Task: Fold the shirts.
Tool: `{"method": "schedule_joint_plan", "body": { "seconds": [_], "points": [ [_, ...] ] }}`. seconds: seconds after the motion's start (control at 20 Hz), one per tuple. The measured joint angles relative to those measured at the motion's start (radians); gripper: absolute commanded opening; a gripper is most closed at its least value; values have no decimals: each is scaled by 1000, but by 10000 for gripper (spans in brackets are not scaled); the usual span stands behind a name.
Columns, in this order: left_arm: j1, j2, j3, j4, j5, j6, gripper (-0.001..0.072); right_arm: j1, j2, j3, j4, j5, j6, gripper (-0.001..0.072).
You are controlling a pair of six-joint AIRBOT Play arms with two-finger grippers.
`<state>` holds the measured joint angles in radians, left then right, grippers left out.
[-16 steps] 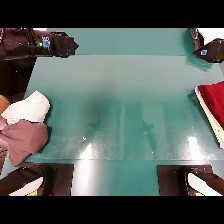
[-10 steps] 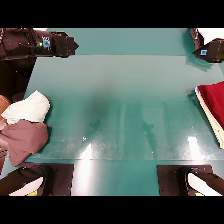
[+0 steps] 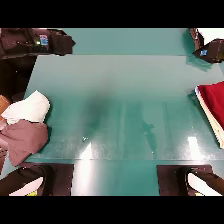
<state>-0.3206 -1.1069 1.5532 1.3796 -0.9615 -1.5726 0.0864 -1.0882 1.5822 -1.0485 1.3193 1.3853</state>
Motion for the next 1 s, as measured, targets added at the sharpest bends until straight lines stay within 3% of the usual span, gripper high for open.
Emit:
{"method": "schedule_joint_plan", "body": {
  "seconds": [0.05,0.2,0.35,0.75,0.8,0.85,0.9,1.0],
  "points": [
    [22,1,-3,63,-38,0,622,0,0,0,0,0,0,23],
    [136,3,-68,264,-168,-24,624,0,-1,0,0,0,0,23],
    [278,3,-234,364,-211,-40,624,0,-11,0,1,-1,0,22],
    [480,3,-688,428,4,-88,621,18,-79,0,8,0,0,23],
    [486,3,-710,429,21,-93,479,23,-90,0,8,-1,0,22],
    [491,3,-723,430,29,-98,201,28,-100,0,8,-1,0,22],
    [494,3,-729,430,32,-99,24,31,-108,0,8,-1,1,22],
    [500,4,-720,435,19,-102,24,35,-120,0,8,-1,1,22]
  ]
}}
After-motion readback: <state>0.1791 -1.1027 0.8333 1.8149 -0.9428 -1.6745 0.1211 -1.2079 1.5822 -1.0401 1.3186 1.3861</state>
